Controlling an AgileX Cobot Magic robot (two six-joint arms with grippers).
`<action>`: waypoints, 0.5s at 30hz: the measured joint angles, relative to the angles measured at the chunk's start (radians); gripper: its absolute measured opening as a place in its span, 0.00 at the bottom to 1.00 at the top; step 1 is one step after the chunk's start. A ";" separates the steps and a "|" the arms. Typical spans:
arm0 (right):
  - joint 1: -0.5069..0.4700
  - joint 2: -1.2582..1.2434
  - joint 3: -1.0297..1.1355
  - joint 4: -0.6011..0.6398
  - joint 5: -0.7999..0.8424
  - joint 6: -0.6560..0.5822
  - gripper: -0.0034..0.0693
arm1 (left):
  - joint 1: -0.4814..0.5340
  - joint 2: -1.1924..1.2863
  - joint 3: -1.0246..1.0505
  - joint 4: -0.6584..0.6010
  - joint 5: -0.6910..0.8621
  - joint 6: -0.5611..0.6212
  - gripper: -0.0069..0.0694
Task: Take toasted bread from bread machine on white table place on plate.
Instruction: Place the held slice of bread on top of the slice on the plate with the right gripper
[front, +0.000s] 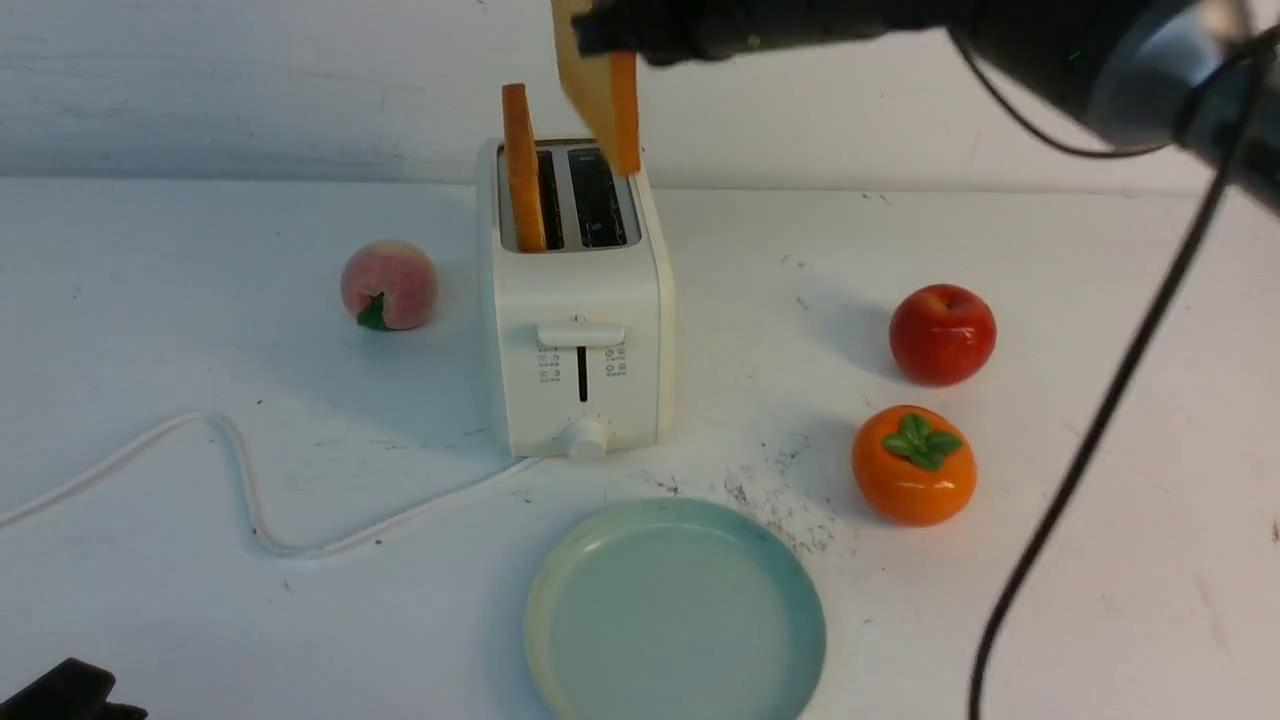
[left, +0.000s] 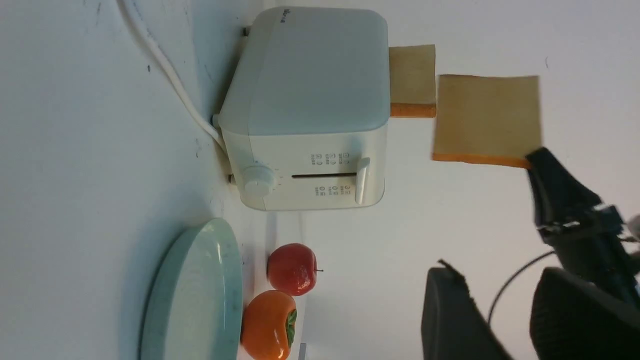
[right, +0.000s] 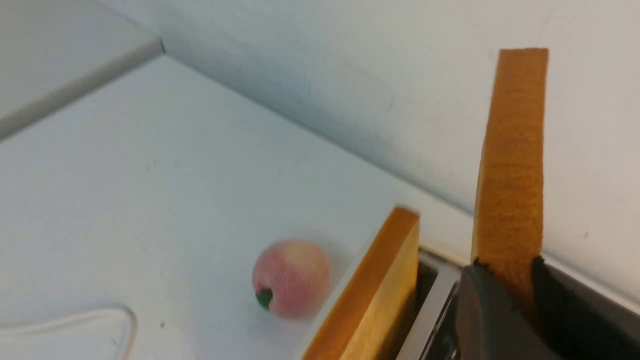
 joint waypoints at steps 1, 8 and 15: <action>0.000 -0.007 0.000 0.000 0.002 0.000 0.17 | 0.000 0.000 0.000 0.000 0.000 0.000 0.40; -0.043 -0.255 -0.001 -0.003 0.241 0.070 0.17 | 0.000 0.000 0.000 0.000 0.014 0.000 0.40; -0.113 -0.444 -0.004 -0.015 0.513 0.095 0.17 | 0.000 0.000 0.000 0.000 0.023 0.000 0.40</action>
